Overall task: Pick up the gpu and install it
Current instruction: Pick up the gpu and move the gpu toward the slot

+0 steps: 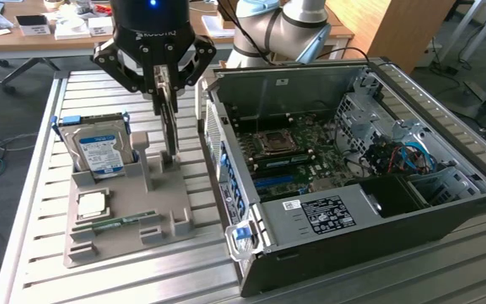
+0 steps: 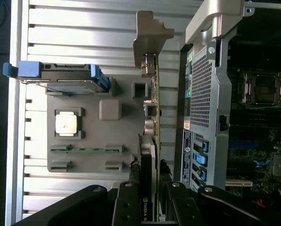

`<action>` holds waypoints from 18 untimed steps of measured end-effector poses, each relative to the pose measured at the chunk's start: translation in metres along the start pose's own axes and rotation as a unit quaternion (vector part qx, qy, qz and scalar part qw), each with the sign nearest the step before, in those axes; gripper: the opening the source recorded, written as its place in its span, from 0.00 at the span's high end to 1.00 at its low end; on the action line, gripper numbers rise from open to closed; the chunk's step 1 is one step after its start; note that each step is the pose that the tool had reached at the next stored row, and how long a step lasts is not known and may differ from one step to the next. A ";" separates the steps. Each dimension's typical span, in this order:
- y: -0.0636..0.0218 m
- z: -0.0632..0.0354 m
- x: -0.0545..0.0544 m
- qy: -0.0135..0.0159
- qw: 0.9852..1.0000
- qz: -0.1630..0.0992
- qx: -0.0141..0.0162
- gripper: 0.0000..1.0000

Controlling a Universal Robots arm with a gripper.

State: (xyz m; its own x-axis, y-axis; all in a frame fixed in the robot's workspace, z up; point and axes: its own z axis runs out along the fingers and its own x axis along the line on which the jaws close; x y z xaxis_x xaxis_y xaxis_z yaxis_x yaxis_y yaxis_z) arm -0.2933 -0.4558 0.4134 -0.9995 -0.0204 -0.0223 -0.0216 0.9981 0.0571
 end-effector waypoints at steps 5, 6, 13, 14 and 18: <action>0.0001 -0.0005 0.000 0.000 1.000 0.000 0.000 0.73; 0.0000 -0.0005 0.000 0.000 1.000 0.000 0.000 0.73; 0.0000 -0.0004 -0.004 0.000 1.000 0.000 0.000 0.73; -0.0001 -0.0004 -0.004 0.000 1.000 0.000 0.000 0.73; -0.0001 -0.0003 -0.008 0.000 1.000 0.000 0.000 0.73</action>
State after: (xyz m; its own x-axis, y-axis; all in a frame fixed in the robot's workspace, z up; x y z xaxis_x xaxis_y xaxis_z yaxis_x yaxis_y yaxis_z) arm -0.2857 -0.4558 0.4138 -0.9995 -0.0204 -0.0223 -0.0216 0.9981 0.0573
